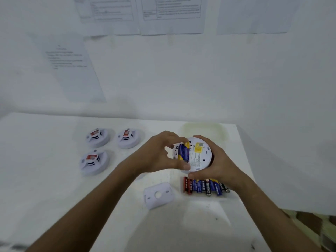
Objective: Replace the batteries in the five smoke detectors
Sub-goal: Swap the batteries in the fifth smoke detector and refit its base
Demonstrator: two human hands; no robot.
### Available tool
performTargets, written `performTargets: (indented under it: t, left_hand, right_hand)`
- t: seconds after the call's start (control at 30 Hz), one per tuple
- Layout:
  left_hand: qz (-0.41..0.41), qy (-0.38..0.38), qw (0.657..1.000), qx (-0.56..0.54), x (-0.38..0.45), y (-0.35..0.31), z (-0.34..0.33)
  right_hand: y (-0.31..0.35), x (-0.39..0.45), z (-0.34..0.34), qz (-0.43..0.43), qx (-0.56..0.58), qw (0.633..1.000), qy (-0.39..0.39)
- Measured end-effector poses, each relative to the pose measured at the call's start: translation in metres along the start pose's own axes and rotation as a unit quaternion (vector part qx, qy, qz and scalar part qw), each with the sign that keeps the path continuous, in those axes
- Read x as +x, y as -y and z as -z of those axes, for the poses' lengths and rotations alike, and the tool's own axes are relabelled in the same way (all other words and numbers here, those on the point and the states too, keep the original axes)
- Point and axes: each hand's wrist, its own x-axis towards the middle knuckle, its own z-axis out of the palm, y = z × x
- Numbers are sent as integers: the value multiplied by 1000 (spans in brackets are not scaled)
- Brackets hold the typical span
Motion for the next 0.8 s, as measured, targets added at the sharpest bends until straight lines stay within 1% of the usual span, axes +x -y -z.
performTargets:
  t: [0.07,0.13,0.23,0.37,0.47,0.6,0.67,0.7,0.73,0.8]
  left_hand:
    - [12,28,999,-28,-10,7,6]
    - [25,19,999,-42,-15,14,9]
    - [15,10,1000,-24,-21,24,11]
    - [10,27,1000,12,-30,32,13]
    - [28,27,999,10,-38,34,10]
    - [33,8,999,-2,-50,43,2]
    - [70,-18,997,-31,-59,54,-4]
    - [94,-28,995,-22,-64,60,-8]
    - [116,-23,993,9,-70,65,-13]
    - [152,26,985,79,-80,75,-24]
  right_hand:
    - [3,2,-5,4,-3,1000,13]
    - [5,4,-11,7,-4,1000,24]
    - [6,7,-19,11,-3,999,36]
    - [5,10,-26,10,-11,999,52]
    - [2,10,-30,4,-19,998,58]
    - [-2,9,-34,-2,-23,998,60]
    - [-3,7,-30,-8,-21,998,56]
    - [-5,5,-28,-12,-21,998,55]
    - [-6,3,-26,-16,-22,998,54]
    - [-10,0,-22,-23,-25,998,53]
